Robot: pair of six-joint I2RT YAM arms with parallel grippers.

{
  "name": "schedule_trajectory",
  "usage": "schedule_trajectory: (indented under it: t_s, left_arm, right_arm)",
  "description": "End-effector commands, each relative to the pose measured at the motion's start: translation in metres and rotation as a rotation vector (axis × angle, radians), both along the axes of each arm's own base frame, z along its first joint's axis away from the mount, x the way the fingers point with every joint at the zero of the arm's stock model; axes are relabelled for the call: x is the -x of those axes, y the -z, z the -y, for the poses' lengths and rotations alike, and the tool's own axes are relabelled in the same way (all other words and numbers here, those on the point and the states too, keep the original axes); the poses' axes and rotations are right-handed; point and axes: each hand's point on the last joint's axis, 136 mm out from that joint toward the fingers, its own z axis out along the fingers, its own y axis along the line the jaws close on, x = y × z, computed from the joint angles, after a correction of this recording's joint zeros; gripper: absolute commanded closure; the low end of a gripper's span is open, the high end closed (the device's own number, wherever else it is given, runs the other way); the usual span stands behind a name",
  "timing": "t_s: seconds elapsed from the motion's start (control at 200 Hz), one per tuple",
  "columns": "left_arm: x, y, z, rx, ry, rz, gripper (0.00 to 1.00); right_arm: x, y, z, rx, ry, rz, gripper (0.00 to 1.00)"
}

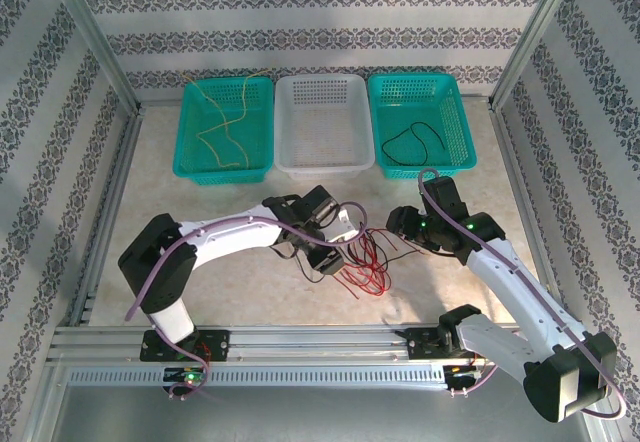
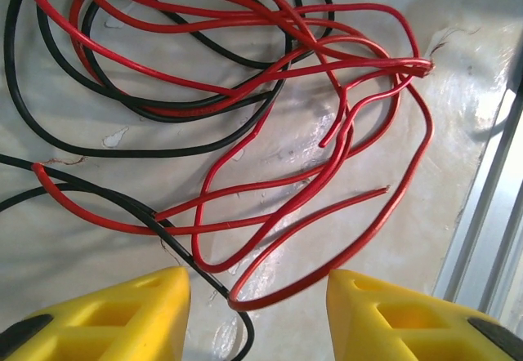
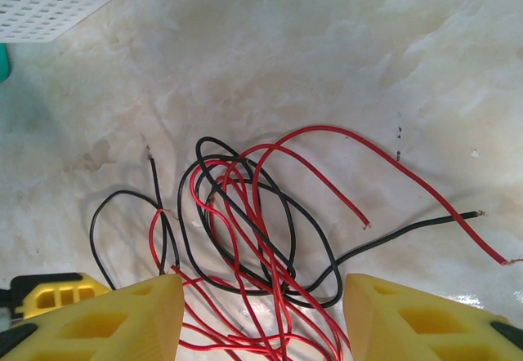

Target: Untangle the cables

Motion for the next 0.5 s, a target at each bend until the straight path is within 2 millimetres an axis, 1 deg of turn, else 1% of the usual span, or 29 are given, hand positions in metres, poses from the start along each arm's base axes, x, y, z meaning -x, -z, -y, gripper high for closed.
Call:
schedule_trajectory:
  t_s: [0.0,0.045,0.145,0.26,0.39,0.47,0.495]
  left_arm:
    - [0.0052,-0.0001,0.0029,-0.02,0.051,0.001,0.57]
    - [0.0056,-0.0021,0.0051,-0.011,0.057,-0.002,0.6]
    - [0.0057,0.0014,0.0057,-0.024,0.062,-0.015,0.68]
    - [0.0058,0.0056,0.0055,-0.036,0.062,-0.026,0.74]
    - [0.0063,0.0071,0.0044,-0.042,0.061,-0.03,0.88]
    - [0.0053,0.0057,0.0031,-0.044,0.056,-0.019,1.0]
    - [0.0039,0.0046,0.0029,-0.042,0.05,-0.009,1.0]
  right_arm:
    - [-0.0003,-0.0028,-0.004,-0.021,-0.017,-0.001,0.45]
    - [-0.0003,-0.003,-0.0038,-0.019,-0.019,0.0,0.45]
    - [0.0003,-0.0023,-0.0024,-0.015,-0.015,-0.002,0.45]
    - [-0.0005,-0.0031,-0.0025,-0.016,-0.015,-0.001,0.45]
    - [-0.0014,-0.0037,-0.0042,-0.019,-0.023,-0.001,0.45]
    - [-0.0006,-0.005,-0.0081,-0.027,-0.047,0.003,0.45]
    - [-0.0004,-0.0058,-0.0106,-0.031,-0.059,0.007,0.45]
